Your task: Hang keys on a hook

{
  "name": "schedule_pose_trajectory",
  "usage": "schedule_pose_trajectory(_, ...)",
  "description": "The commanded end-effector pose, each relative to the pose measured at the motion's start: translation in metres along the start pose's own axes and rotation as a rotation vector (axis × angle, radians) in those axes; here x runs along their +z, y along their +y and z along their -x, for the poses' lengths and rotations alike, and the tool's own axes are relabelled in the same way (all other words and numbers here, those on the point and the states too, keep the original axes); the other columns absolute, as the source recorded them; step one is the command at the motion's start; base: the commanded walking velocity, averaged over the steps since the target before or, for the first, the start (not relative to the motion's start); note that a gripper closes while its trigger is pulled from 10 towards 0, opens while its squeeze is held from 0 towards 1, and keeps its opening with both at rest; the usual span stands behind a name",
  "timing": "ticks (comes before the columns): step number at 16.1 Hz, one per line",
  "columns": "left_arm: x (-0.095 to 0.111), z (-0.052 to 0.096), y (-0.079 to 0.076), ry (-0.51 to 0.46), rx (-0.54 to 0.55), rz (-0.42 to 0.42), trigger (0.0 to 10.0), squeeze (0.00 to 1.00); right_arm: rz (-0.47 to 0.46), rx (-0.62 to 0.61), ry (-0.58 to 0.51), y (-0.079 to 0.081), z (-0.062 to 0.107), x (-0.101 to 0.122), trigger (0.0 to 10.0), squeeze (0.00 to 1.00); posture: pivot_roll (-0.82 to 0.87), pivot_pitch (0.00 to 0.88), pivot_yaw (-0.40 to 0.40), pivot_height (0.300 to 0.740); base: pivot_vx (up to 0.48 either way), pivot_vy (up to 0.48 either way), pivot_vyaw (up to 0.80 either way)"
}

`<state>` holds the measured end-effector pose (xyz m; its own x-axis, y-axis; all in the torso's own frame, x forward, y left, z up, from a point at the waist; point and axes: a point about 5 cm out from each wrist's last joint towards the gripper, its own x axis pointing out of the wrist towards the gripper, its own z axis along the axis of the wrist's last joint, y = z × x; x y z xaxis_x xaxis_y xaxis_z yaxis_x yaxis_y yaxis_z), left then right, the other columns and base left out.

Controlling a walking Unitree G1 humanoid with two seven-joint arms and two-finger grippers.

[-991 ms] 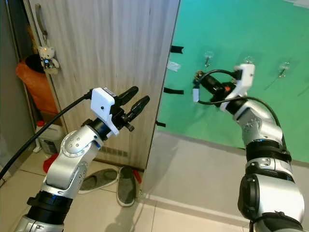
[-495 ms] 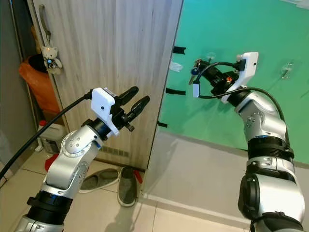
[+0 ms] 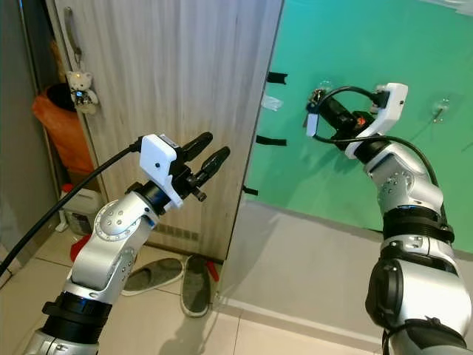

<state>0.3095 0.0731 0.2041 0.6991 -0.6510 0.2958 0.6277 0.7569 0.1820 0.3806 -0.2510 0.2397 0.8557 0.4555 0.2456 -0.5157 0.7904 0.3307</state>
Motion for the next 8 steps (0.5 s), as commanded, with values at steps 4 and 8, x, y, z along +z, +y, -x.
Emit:
schedule_pose_trajectory(4,0.004,-0.005,-0.003,-0.009,-0.02,-0.012,10.0,0.0,-0.051,-0.121,-0.014,-0.017,0.013,0.004,0.0,0.0,-0.04,0.0,-0.109,0.74,0.0,0.0,0.0)
schedule_pose_trajectory(8,0.004,-0.004,-0.003,-0.008,-0.019,-0.012,10.0,0.0,0.187,-0.053,-0.04,-0.007,0.01,0.013,0.0,0.0,-0.04,0.0,-0.107,0.74,0.0,0.0,0.0)
